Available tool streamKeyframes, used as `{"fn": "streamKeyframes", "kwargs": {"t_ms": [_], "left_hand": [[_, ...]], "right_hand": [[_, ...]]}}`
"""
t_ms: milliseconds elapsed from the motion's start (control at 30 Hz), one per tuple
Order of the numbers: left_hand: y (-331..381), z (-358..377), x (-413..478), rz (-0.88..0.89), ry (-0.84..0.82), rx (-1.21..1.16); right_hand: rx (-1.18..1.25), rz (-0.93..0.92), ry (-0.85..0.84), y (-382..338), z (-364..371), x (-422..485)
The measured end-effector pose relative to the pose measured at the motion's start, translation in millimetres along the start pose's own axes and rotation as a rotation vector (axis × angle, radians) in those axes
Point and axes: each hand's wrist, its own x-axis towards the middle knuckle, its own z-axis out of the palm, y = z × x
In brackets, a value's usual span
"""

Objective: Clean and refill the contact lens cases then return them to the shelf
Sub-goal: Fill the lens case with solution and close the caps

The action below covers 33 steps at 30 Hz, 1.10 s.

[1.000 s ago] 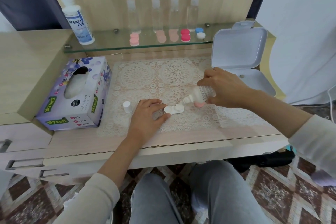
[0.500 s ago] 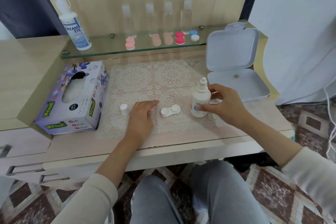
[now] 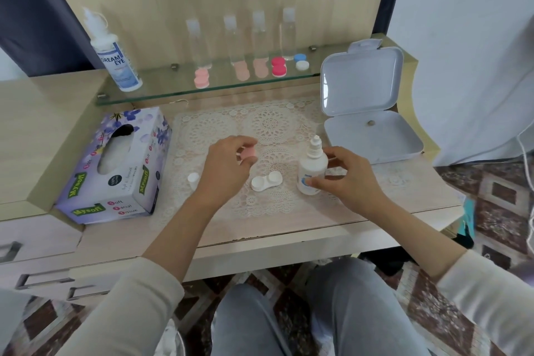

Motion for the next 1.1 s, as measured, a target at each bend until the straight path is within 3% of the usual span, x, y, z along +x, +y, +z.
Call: {"fn": "streamKeyframes", "kwargs": {"t_ms": [167, 367, 533, 667, 800, 933, 1100], "left_hand": [[-29.0, 7.7, -9.1, -0.146, -0.168, 0.155], [-27.2, 2.7, -11.1, -0.149, -0.183, 0.151], [-37.3, -29.5, -11.1, -0.071, -0.088, 0.291], [-62.5, -48.6, -18.5, -0.168, -0.199, 0.433], [-64.2, -49.2, -28.8, -0.206, -0.135, 0.338], [-23.2, -53.1, -17.8, -0.177, -0.017, 0.056], [59.8, -52.8, 5.5, -0.005, -0.09, -0.198]], "right_hand": [[-0.003, -0.01, -0.01, 0.3, -1.1, 0.6], [-0.003, -0.025, -0.008, 0.1, 0.1, 1.3], [0.028, -0.036, -0.008, -0.4, 4.0, 0.6], [0.069, -0.041, 0.025, -0.7, 7.5, -0.1], [0.079, -0.06, 0.032, 0.3, 9.2, -1.1], [0.084, -0.071, 0.03, -1.5, 8.4, -2.5], [0.093, -0.083, 0.029, -2.5, 8.4, -3.2]]}}
